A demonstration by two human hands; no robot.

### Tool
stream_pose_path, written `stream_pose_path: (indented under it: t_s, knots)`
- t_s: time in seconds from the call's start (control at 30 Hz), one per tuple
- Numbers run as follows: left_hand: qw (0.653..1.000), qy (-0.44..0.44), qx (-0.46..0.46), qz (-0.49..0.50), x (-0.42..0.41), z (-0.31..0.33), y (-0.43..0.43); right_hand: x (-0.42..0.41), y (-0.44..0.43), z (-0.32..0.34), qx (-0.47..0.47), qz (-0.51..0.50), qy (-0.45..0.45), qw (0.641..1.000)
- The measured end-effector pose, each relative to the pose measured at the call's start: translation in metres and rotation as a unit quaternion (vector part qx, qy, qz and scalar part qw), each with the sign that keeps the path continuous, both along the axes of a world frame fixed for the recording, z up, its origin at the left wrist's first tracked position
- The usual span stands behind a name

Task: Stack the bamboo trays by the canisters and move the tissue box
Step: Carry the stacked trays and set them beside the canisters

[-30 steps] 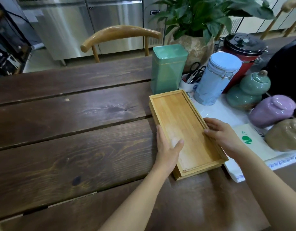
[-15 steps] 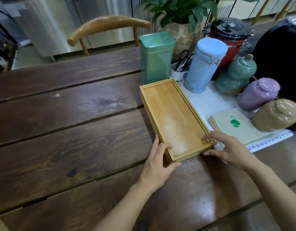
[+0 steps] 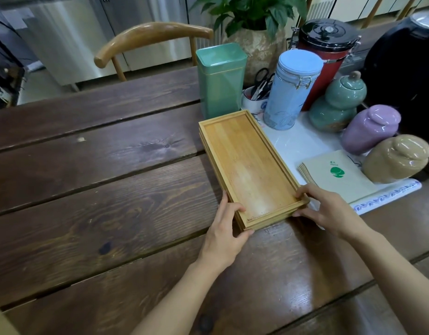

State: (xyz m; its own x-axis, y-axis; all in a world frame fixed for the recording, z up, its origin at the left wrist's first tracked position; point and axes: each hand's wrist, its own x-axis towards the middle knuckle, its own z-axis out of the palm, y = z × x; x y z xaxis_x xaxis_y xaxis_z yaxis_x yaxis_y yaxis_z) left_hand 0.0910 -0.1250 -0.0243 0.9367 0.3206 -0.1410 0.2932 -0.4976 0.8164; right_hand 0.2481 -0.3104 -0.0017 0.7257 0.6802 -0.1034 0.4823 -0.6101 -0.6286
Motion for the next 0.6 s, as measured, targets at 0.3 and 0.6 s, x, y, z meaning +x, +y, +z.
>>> stream_pose_path:
  t_s: [0.3,0.6]
  knots:
    - [1.000,0.006,0.007,0.018,0.000,-0.006,-0.005,-0.006,0.000,-0.005,-0.016,0.004,-0.011,1.000]
    - [1.000,0.002,0.013,0.024,-0.001,-0.012,-0.008,-0.005,0.001,-0.002,-0.028,0.013,-0.014,0.999]
